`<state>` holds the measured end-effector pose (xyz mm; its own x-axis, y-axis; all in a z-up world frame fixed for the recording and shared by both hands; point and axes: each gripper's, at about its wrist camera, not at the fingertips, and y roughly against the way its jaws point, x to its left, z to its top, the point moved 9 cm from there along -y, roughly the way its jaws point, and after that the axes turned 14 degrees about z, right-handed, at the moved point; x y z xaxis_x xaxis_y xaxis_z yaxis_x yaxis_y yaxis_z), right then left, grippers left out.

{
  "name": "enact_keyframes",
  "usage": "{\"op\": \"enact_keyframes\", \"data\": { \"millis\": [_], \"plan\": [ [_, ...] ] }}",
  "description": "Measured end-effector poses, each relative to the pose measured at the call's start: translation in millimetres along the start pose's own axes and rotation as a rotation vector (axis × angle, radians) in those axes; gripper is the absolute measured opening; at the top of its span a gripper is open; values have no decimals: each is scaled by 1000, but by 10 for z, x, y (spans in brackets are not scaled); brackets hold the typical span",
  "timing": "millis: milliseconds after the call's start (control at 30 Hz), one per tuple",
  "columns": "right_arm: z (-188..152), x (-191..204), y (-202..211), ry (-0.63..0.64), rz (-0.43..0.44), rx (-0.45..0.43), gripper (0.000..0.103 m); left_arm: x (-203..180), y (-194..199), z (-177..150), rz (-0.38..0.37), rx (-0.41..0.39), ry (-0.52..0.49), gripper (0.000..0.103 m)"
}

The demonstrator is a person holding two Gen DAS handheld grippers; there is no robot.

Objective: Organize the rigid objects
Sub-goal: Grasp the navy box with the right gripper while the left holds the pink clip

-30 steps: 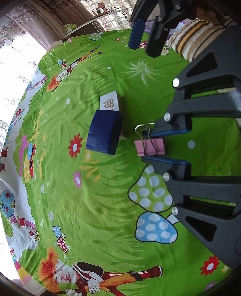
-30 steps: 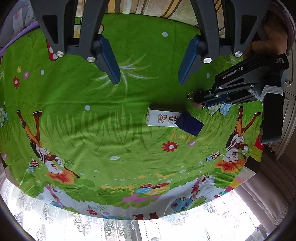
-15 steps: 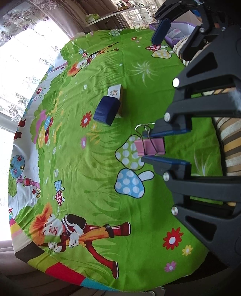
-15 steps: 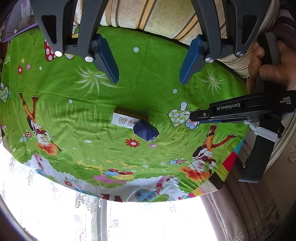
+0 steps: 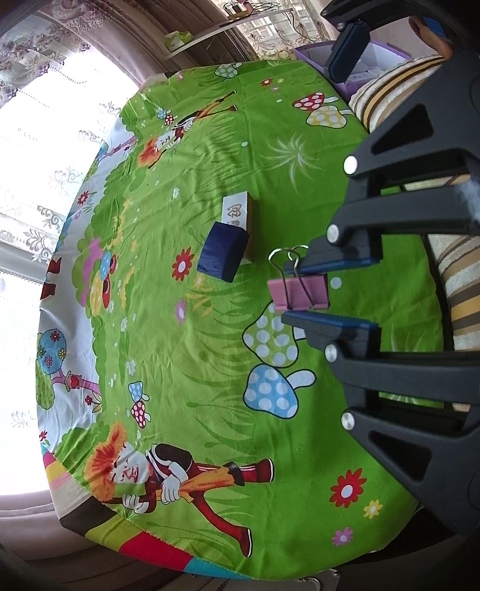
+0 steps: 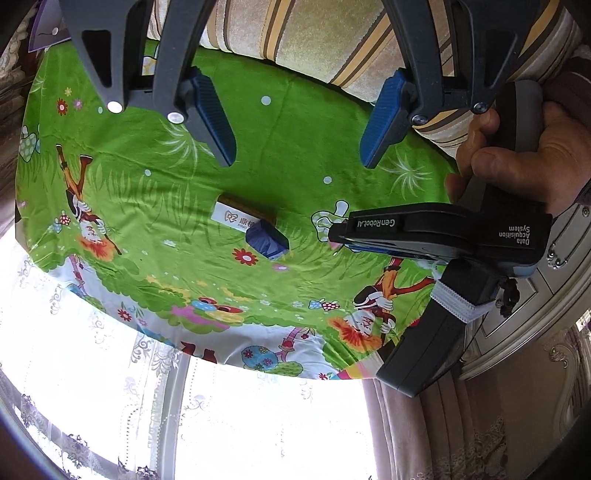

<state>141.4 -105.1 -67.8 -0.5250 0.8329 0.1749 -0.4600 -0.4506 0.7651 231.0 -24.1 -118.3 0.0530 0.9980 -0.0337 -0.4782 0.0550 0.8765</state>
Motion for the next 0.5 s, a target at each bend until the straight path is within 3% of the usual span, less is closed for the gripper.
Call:
{"op": "enact_keyframes", "data": {
  "millis": [500],
  "plan": [
    [-29, -50, -63, -34, 58, 28, 73, 145, 39, 77, 17, -54, 57, 23]
  ]
}}
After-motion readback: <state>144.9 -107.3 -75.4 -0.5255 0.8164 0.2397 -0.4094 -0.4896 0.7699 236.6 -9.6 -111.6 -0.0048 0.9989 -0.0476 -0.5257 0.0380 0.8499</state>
